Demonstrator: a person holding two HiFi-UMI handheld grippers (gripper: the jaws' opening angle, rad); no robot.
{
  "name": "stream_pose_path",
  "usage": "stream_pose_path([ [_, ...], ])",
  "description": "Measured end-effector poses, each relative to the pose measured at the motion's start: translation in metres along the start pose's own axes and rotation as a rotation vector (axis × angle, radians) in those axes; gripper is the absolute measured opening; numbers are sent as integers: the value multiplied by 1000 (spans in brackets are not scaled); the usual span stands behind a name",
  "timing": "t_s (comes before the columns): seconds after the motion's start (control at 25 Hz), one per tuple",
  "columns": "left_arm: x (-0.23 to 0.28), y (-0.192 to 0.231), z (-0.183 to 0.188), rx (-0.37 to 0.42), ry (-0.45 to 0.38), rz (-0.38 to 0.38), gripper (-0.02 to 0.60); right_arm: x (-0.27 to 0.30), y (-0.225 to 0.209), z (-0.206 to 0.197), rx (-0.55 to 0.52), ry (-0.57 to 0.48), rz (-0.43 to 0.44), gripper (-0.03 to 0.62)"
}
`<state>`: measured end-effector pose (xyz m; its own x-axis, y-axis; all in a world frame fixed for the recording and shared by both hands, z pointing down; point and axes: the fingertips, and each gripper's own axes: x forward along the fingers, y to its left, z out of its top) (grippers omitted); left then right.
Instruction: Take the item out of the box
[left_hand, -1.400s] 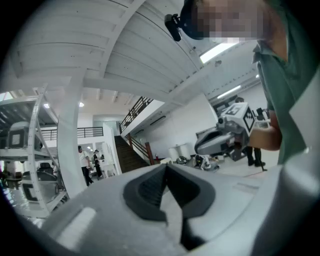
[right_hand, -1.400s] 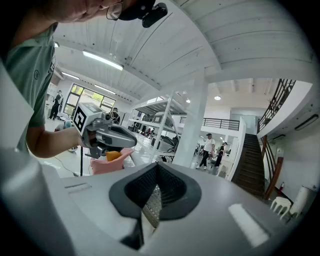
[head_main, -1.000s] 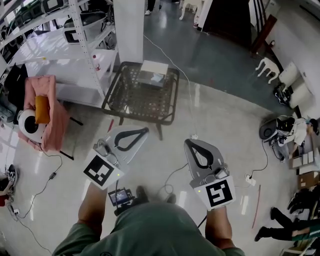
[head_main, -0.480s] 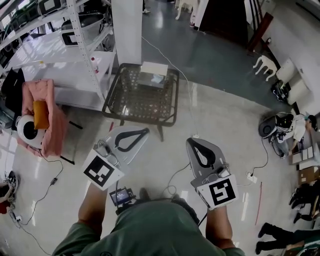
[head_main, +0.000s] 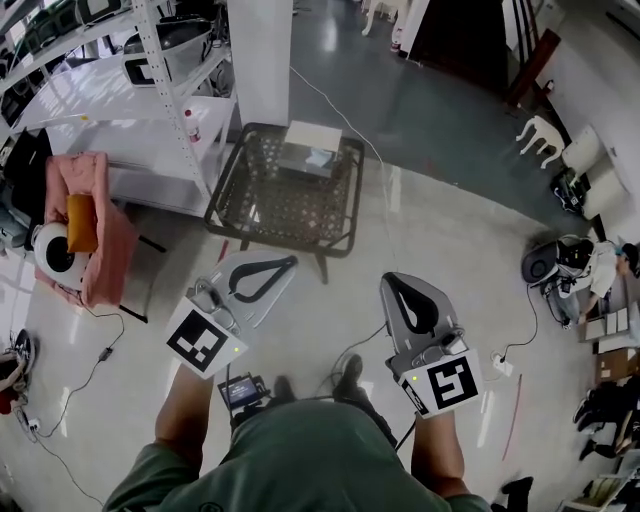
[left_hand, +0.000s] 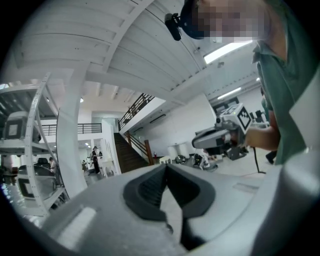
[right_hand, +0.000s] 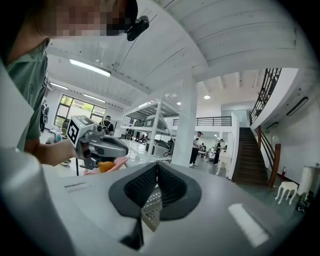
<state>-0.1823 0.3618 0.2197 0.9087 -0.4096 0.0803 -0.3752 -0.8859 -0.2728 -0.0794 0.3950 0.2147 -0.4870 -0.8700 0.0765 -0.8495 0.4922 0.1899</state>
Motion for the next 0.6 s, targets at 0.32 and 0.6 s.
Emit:
stream_pose_path([
  [0.32,73,12,2,12,47,84,2,15,-76,-16,7,-32,109,6],
  [0.6,147,11,4,-1,92,165,2,12,-154,-33,9,-55,191,6],
])
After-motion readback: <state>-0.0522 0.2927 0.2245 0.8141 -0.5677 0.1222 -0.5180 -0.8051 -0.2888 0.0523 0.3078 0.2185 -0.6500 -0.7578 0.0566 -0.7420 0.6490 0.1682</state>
